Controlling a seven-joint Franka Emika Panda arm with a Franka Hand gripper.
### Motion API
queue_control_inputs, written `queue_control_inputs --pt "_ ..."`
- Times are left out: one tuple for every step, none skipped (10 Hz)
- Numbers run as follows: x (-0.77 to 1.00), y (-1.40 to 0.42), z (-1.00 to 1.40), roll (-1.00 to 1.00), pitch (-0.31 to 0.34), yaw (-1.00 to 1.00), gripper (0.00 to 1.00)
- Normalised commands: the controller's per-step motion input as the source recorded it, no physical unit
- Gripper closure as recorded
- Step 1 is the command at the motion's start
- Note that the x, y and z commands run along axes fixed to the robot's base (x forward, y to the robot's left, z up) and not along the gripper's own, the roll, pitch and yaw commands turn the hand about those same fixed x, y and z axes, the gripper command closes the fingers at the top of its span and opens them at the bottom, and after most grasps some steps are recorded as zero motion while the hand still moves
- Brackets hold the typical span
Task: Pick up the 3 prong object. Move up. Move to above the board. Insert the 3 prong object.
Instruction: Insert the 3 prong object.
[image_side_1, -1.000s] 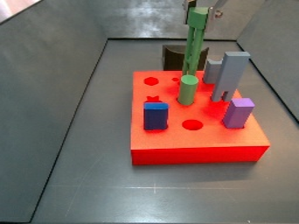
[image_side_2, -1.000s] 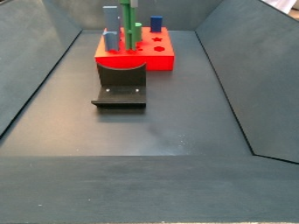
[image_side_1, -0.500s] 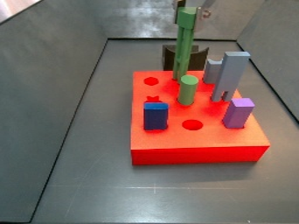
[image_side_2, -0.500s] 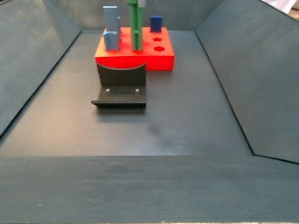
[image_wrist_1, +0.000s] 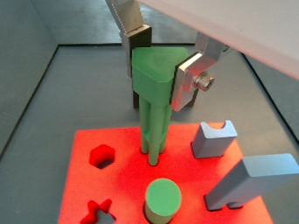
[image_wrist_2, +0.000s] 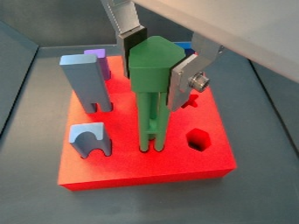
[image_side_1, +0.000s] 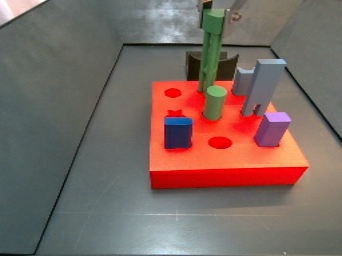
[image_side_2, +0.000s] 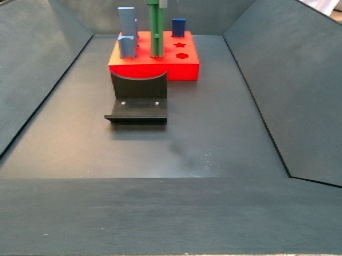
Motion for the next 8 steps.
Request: queue_control_inputs --pt "0.17 0.0 -0.13 0.0 0.0 0.08 1.0" --pt "0.17 0.0 -0.24 0.0 0.019 0.1 1.0" --pt "0.08 0.0 -0.37 0.0 0.0 0.12 1.0" --pt "0.05 0.0 -0.44 0.02 0.0 0.11 1.0" --pt "0.18 0.02 -0.51 0.01 0.029 0.0 1.0" --pt "0.15 0.11 -0.43 0.0 0.0 0.0 1.0" --pt "0.03 0.14 -0.38 -0.01 0.0 0.0 1.0" --pt "0.05 0.14 -0.41 0.0 0.0 0.0 1.0"
